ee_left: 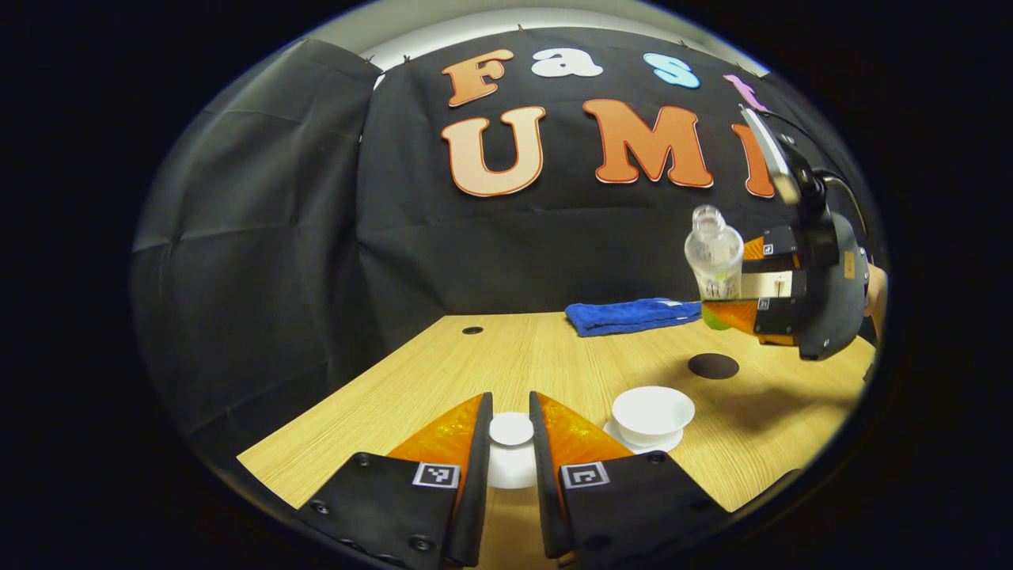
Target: Open the teacup lid with one hand, grasp the water bottle and pour water into the teacup with the other hand; after pouring, place the water bottle on the coaster and then close the teacup lid.
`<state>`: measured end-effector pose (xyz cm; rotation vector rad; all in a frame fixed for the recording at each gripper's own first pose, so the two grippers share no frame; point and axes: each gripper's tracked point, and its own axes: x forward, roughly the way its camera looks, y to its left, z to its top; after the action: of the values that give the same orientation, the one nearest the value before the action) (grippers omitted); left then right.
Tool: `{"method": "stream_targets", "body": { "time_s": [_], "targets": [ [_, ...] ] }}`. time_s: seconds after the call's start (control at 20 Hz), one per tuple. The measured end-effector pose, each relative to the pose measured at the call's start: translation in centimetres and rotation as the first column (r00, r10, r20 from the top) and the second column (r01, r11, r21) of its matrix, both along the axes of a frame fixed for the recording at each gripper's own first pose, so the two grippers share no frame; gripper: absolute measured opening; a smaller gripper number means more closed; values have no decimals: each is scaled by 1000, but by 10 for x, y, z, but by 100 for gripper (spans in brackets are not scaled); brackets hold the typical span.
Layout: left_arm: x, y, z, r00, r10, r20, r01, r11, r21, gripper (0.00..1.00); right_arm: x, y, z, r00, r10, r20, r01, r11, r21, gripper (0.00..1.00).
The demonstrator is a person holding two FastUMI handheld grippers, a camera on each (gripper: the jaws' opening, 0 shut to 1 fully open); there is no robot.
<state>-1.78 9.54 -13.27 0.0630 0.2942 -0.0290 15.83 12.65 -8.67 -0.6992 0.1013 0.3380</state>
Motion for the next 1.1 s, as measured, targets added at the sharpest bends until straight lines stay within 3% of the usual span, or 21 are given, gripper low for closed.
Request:
{"method": "stream_targets", "body": {
  "time_s": [0.1,0.15,0.3,0.5,0.65,0.85,1.0,1.1],
  "targets": [
    [1,-6,2,1000,-8,5,8,1000,-2,36,-2,-13,7,999,-32,-29,35,994,107,63],
    [1,-9,1,1000,-11,11,11,1000,-9,33,2,-22,12,998,-46,-46,54,983,176,63],
    [6,-19,2,999,-27,16,28,999,-16,29,8,-31,16,993,-53,-103,86,931,355,63],
    [10,-31,5,999,-40,29,41,999,-27,33,28,-46,4,975,-87,-205,177,862,475,63],
    [12,-41,-2,998,-52,26,52,998,-26,29,39,-58,-7,956,-98,-275,234,823,519,63],
    [13,-49,-5,998,-60,17,61,998,-35,33,46,-60,-29,931,-97,-352,297,762,575,63],
    [16,-55,-5,998,-68,13,69,997,-39,29,48,-55,-45,914,-93,-396,320,765,559,63],
    [19,-57,-2,997,-71,17,71,997,-43,33,47,-54,-57,903,-90,-420,330,772,543,63]
  ]
}}
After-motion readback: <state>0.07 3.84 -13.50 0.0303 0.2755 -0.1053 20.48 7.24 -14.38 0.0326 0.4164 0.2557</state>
